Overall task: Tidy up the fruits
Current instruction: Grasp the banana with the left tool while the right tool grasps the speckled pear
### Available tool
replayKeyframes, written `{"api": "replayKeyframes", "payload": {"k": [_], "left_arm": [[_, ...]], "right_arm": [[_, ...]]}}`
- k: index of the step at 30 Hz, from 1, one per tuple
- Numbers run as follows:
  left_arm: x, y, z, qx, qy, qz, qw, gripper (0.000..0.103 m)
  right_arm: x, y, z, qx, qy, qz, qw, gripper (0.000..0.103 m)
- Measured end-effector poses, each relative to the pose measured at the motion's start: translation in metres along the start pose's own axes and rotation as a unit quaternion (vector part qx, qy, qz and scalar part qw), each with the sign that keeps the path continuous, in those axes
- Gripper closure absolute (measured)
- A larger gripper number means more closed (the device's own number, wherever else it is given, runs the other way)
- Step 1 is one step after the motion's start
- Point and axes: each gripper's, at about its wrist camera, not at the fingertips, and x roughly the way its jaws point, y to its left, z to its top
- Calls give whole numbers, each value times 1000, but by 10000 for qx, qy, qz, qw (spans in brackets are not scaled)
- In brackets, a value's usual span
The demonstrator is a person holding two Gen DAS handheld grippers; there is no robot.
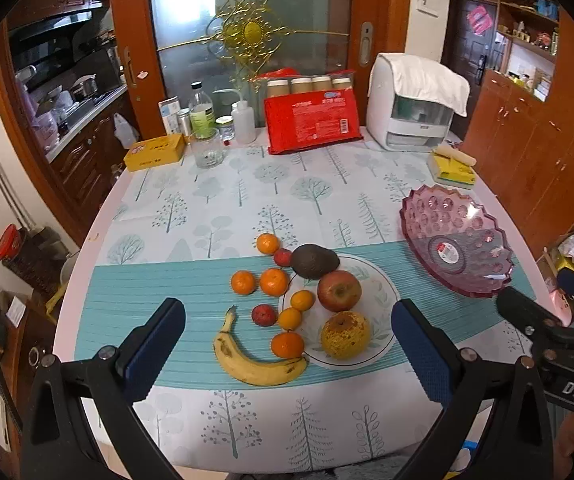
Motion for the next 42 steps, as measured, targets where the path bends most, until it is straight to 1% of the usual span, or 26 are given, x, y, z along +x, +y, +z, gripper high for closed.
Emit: {"api": "replayKeyframes", "payload": {"k": [6,12,14,16,20,21,24,26,28,29,31,33,35,37,38,41,42], "left_arm": [[6,9,2,46,41,-74,10000,1],[20,30,-1,-37,180,-416,9990,1],[31,40,-3,51,289,-411,9987,1],[41,51,-6,81,317,-391,9987,1],[65,77,-16,141,390,-293,9987,1],[72,83,-20,158,445,-293,9985,1],[98,99,-34,155,715,-449,9963,1],[115,107,-46,82,919,-512,9944,1],[130,115,-57,-48,1087,-597,9923,1],[139,118,-64,-115,1178,-738,9902,1],[150,118,-73,-88,1346,-841,9873,1],[164,115,-82,-27,1658,-1042,9806,1],[172,113,-90,-107,1782,-1099,9778,1],[181,113,-97,-300,1948,-1109,9741,1],[187,114,-100,-454,2075,-1112,9708,3],[204,120,-108,-942,2400,-1061,9604,10],[208,121,-110,-1064,2464,-1039,9577,11]], "right_arm": [[6,12,3,-35,67,28,10000,2],[22,28,3,-156,192,53,9997,2],[30,32,4,-248,171,-31,9995,2],[42,38,1,-318,187,-117,9992,2],[75,43,-10,-339,517,-93,9980,2],[85,45,-15,-339,594,-94,9976,2],[108,49,-28,-369,722,-68,9967,2],[124,52,-37,-352,900,63,9953,2],[138,55,-43,-296,1076,239,9935,2],[143,56,-46,-280,1133,297,9927,3],[154,59,-51,-255,1234,451,9910,3],[163,62,-54,-220,1316,519,9897,3],[171,64,-57,-163,1353,588,9889,3],[180,65,-59,-92,1394,631,9882,4],[183,65,-59,-82,1418,632,9878,4],[195,68,-62,-103,1557,614,9858,14],[200,69,-63,-116,1623,616,9847,15]]}}
